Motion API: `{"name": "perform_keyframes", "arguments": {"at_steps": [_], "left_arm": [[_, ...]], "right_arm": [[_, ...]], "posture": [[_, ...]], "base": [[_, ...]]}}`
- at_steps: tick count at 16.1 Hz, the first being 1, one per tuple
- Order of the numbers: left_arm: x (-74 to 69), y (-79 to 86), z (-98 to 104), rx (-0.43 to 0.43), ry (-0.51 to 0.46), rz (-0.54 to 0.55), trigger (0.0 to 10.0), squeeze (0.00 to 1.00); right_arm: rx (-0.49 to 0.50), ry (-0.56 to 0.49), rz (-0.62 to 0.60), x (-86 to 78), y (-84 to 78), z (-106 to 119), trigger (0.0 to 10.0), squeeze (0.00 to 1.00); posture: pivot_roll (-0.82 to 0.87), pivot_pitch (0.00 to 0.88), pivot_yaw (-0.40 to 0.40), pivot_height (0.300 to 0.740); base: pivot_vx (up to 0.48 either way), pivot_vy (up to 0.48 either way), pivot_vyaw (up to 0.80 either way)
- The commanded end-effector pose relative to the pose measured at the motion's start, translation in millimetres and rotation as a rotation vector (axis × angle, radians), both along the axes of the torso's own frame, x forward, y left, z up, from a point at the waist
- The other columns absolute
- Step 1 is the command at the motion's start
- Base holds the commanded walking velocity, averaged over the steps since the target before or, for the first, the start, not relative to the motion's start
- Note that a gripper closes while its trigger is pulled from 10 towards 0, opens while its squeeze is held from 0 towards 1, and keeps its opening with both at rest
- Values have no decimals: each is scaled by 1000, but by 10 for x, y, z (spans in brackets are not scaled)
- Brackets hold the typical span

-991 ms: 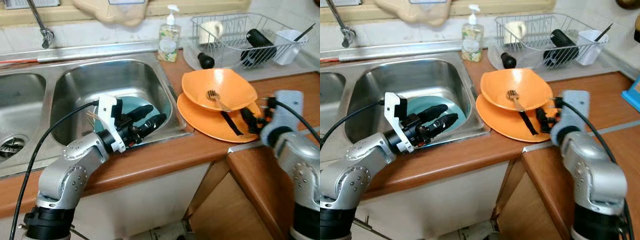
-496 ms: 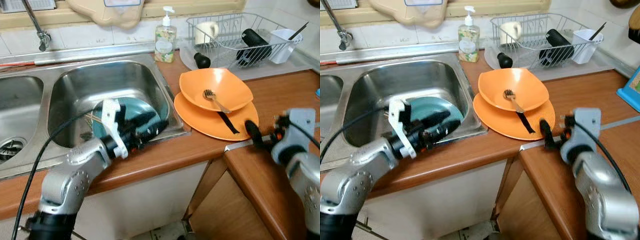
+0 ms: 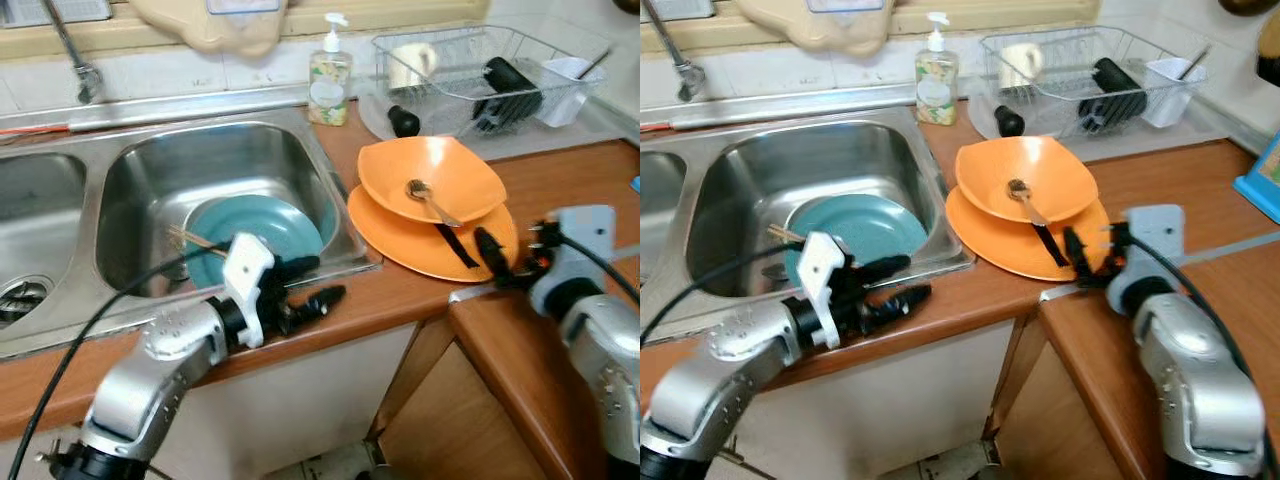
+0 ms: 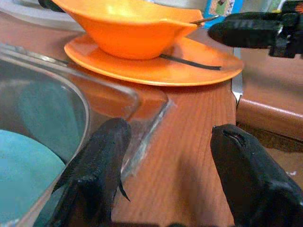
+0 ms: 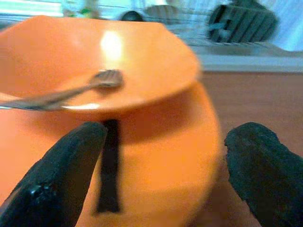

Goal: Kitchen organization

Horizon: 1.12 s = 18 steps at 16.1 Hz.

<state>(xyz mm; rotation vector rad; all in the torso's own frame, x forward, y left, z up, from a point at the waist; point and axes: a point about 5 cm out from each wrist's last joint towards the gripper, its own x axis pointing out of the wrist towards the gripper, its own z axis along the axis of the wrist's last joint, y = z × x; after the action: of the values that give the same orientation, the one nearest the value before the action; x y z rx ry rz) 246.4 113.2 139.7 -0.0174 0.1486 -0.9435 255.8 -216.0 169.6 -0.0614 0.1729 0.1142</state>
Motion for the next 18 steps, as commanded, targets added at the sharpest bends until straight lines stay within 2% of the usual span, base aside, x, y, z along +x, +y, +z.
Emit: {"name": "perform_keyframes", "arguments": {"at_steps": [1,3,6,10,11,12,15,18], "left_arm": [[-13,-3,29,8,-26,-7,10000,0],[-36,-27,44,0,-31,-16,10000,0],[-66,-49,13,10,-39,-31,10000,0],[-96,-51,-13,3,-31,-35,10000,0],[-106,-53,-29,2,-27,-40,10000,0],[-114,-55,-39,-1,-24,-42,10000,0],[-129,-96,-56,-10,-18,-47,10000,0],[-128,-96,-60,-11,-24,-44,10000,0]], "right_arm": [[8,-26,44,37,77,49,10000,1000],[18,-26,98,48,195,50,10000,1000],[24,-21,98,7,214,13,10000,1000],[0,-42,117,-217,66,-13,10000,1000],[18,-77,131,-250,36,46,10000,522],[28,-99,131,-257,23,86,10000,0],[34,-161,123,-194,20,200,10000,0],[20,-167,192,-172,111,210,10000,0]], "posture": [[-187,0,17,740],[-177,0,12,740],[-179,0,16,740],[-187,0,30,740],[-192,0,37,740],[-194,0,41,740],[-198,0,45,740],[-188,0,32,740]], "base": [[0,0,0],[0,0,0],[0,0,0],[0,0,0],[0,0,0],[0,0,0],[0,0,0],[0,0,0]]}}
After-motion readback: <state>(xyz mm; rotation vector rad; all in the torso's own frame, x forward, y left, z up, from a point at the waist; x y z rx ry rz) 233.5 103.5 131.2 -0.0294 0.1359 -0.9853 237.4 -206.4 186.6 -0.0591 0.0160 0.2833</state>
